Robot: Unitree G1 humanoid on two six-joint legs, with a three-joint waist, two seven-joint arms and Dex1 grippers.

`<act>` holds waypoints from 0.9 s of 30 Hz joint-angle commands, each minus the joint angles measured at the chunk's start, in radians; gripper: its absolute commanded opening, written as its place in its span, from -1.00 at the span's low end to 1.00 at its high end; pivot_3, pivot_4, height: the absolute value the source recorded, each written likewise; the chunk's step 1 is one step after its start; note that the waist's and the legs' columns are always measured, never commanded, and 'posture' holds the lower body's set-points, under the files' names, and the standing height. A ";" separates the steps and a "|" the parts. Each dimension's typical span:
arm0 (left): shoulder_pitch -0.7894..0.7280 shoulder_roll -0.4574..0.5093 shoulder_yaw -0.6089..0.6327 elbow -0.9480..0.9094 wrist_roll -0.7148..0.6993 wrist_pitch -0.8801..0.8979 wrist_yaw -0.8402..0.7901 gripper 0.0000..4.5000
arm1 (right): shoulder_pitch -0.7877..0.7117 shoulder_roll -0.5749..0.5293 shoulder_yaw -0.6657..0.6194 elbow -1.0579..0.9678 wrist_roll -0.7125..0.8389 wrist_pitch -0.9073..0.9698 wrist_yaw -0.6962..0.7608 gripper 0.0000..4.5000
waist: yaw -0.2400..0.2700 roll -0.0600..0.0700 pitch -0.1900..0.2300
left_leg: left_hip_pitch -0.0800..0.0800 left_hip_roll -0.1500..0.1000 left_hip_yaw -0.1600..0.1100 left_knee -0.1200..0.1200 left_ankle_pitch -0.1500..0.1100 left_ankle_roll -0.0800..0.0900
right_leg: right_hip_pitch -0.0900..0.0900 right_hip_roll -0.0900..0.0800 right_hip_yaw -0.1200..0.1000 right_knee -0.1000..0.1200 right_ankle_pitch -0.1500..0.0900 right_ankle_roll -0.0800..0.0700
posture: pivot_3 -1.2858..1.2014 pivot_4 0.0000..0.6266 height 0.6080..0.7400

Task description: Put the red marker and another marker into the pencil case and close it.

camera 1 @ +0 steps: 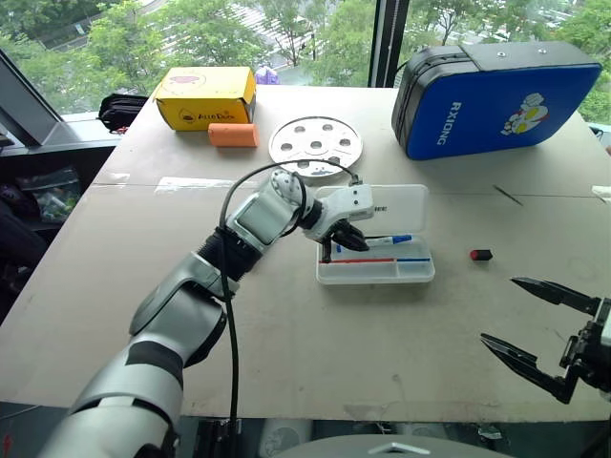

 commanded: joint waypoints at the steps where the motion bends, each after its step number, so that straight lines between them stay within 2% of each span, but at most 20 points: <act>1: -0.014 0.005 0.040 -0.030 0.015 -0.003 -0.007 -0.19 | -0.012 -0.016 -0.045 0.006 0.023 -0.016 0.022 1.00 | 0.000 0.000 0.000 | 0.000 0.000 0.000 0.000 0.000 0.000 | 0.000 0.000 0.000 0.000 0.000 0.000 | 0.03 -0.52 1.00; 3: -0.002 0.025 0.066 -0.072 0.003 0.020 -0.016 0.26 | -0.021 -0.019 -0.043 0.007 0.025 -0.013 0.024 1.00 | 0.000 0.000 0.000 | 0.000 0.000 0.000 0.000 0.000 0.000 | 0.000 0.000 0.000 0.000 0.000 0.000 | 0.03 -0.52 1.00; 4: 0.015 0.055 0.106 -0.137 -0.037 0.085 -0.030 0.39 | -0.031 -0.023 -0.037 0.007 0.025 -0.011 0.025 1.00 | 0.000 0.000 0.000 | 0.000 0.000 0.000 0.000 0.000 0.000 | 0.000 0.000 0.000 0.000 0.000 0.000 | 0.03 -0.52 1.00; 5: 0.031 0.080 0.135 -0.193 -0.067 0.138 -0.038 0.39 | -0.032 -0.022 -0.034 0.005 0.026 -0.012 0.027 1.00 | -0.005 0.001 0.001 | 0.000 0.000 -0.001 0.000 0.000 0.000 | 0.000 0.000 0.000 0.000 0.000 0.000 | 0.03 -0.52 1.00; 7: 0.136 0.173 0.305 -0.415 -0.206 0.381 -0.018 0.39 | -0.064 -0.029 -0.003 0.005 0.028 -0.005 0.020 1.00 | -0.017 0.002 0.001 | 0.000 0.001 -0.004 0.000 0.000 0.000 | 0.000 0.000 0.000 0.000 0.000 0.000 | 0.03 -0.52 1.00; 9: 0.258 0.213 0.512 -0.582 -0.274 0.575 0.084 0.39 | -0.100 -0.034 0.037 0.012 0.023 0.000 0.016 1.00 | -0.030 0.003 0.001 | 0.001 0.006 -0.004 -0.001 0.000 0.000 | -0.001 0.001 0.002 0.001 0.000 0.000 | 0.03 -0.52 1.00; 11: 0.346 0.206 0.663 -0.663 -0.248 0.704 0.236 0.39 | -0.134 -0.038 0.071 0.024 0.018 0.001 0.013 1.00 | -0.029 0.003 0.001 | 0.001 0.006 -0.006 -0.001 0.000 0.000 | -0.001 0.000 0.000 0.002 0.000 0.000 | 0.03 -0.52 1.00; 13: 0.430 0.184 0.743 -0.723 -0.190 0.758 0.386 0.39 | -0.180 -0.042 0.107 0.036 0.016 0.008 0.002 1.00 | -0.018 0.003 0.001 | 0.002 0.006 -0.007 0.000 0.000 0.000 | 0.000 -0.001 -0.001 0.004 -0.001 0.000 | 0.03 -0.52 1.00; 16: 0.498 0.149 0.762 -0.765 -0.166 0.782 0.516 0.39 | -0.227 -0.045 0.145 0.049 0.016 0.020 -0.007 1.00 | 0.004 0.002 0.002 | 0.002 0.004 -0.008 0.001 0.000 0.000 | 0.001 -0.001 -0.002 0.005 0.000 0.000 | 0.03 -0.52 1.00; 23: 0.579 0.051 0.635 -0.638 -0.106 0.661 0.691 0.39 | -0.295 -0.071 0.178 0.085 0.016 0.032 0.007 1.00 | 0.015 0.001 0.001 | -0.001 -0.001 -0.010 0.003 0.000 0.000 | 0.001 -0.005 -0.003 0.004 0.000 0.001 | 0.03 -0.52 1.00; 26: 0.608 0.052 0.613 -0.620 -0.097 0.636 0.721 0.03 | -0.296 -0.077 0.170 0.085 0.021 0.035 0.010 1.00 | 0.011 0.004 0.000 | 0.001 -0.003 -0.011 0.003 0.000 0.000 | 0.001 -0.005 -0.003 0.005 0.000 0.001 | 0.03 -0.52 1.00; 27: 0.620 0.057 0.609 -0.625 -0.099 0.634 0.725 -0.21 | -0.293 -0.078 0.166 0.083 0.023 0.036 0.011 1.00 | 0.010 0.004 -0.001 | 0.001 -0.003 -0.011 0.003 0.000 0.000 | 0.001 -0.005 -0.003 0.006 0.000 0.001 | 0.03 -0.52 1.00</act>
